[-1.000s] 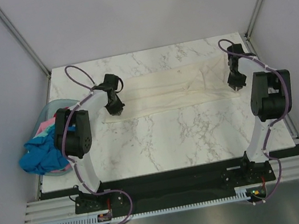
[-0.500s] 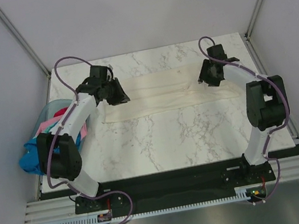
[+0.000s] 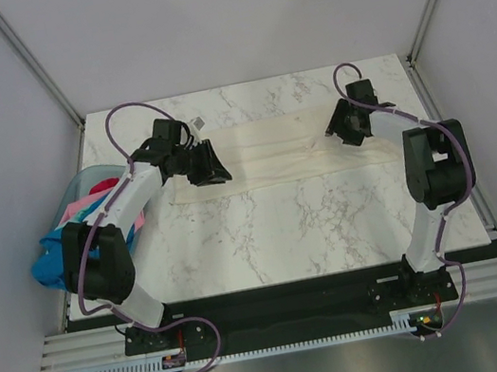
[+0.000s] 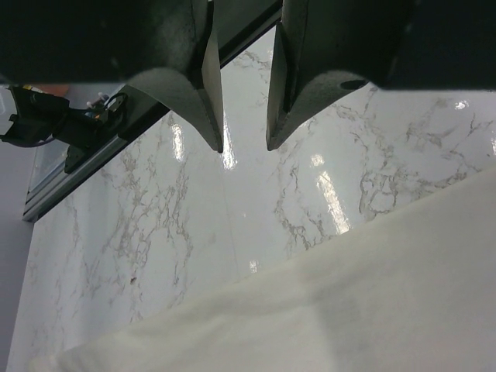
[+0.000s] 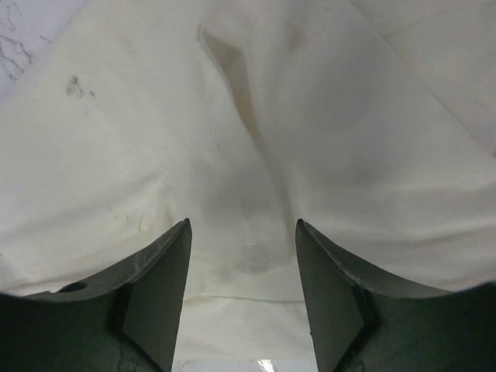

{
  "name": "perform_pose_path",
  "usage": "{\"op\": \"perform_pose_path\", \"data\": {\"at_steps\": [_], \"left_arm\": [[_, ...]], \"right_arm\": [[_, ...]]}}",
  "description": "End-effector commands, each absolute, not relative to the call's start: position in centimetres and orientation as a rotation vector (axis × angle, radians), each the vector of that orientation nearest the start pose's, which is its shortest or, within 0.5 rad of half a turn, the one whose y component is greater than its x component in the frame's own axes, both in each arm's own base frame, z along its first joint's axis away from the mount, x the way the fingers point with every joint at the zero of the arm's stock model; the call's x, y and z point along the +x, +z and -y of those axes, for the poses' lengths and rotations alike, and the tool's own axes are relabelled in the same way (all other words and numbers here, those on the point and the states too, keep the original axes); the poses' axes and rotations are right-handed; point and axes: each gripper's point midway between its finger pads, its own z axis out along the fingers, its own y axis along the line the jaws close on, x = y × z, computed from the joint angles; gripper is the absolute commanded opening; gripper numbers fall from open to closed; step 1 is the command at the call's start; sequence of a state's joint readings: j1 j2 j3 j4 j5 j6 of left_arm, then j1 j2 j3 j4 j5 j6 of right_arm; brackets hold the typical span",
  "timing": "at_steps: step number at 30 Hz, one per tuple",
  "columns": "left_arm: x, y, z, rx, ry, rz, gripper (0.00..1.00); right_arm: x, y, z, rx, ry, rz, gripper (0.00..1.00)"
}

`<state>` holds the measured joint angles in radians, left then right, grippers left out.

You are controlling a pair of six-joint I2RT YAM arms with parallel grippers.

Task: Fold and stack the t-shirts
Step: Fold the tshirt

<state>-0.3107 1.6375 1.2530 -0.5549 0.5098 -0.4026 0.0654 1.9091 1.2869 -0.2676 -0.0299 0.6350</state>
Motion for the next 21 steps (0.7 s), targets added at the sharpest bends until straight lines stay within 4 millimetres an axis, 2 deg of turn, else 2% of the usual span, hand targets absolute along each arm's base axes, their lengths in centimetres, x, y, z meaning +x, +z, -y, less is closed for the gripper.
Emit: {"op": "perform_pose_path", "data": {"at_steps": [1,7,15,17,21], "left_arm": [[34.2,15.8,22.0,0.175,-0.968,-2.503,0.36],[34.3,16.0,21.6,0.159,-0.95,-2.497,0.36],[34.5,16.1,21.3,0.13,-0.955,-2.5,0.35],[34.4,16.2,21.3,0.128,-0.954,-2.498,0.35],[34.5,16.2,21.2,0.124,-0.953,-2.496,0.35]], "right_arm": [[47.8,4.9,-6.6,0.695,0.373,-2.373,0.64],[47.9,4.3,-6.9,0.693,0.395,-2.372,0.62],[48.6,5.8,-7.9,0.682,0.475,-2.336,0.56],[49.1,6.5,-8.5,0.67,0.502,-2.315,0.56],[50.5,7.5,-11.0,0.642,0.585,-2.293,0.55]]}}
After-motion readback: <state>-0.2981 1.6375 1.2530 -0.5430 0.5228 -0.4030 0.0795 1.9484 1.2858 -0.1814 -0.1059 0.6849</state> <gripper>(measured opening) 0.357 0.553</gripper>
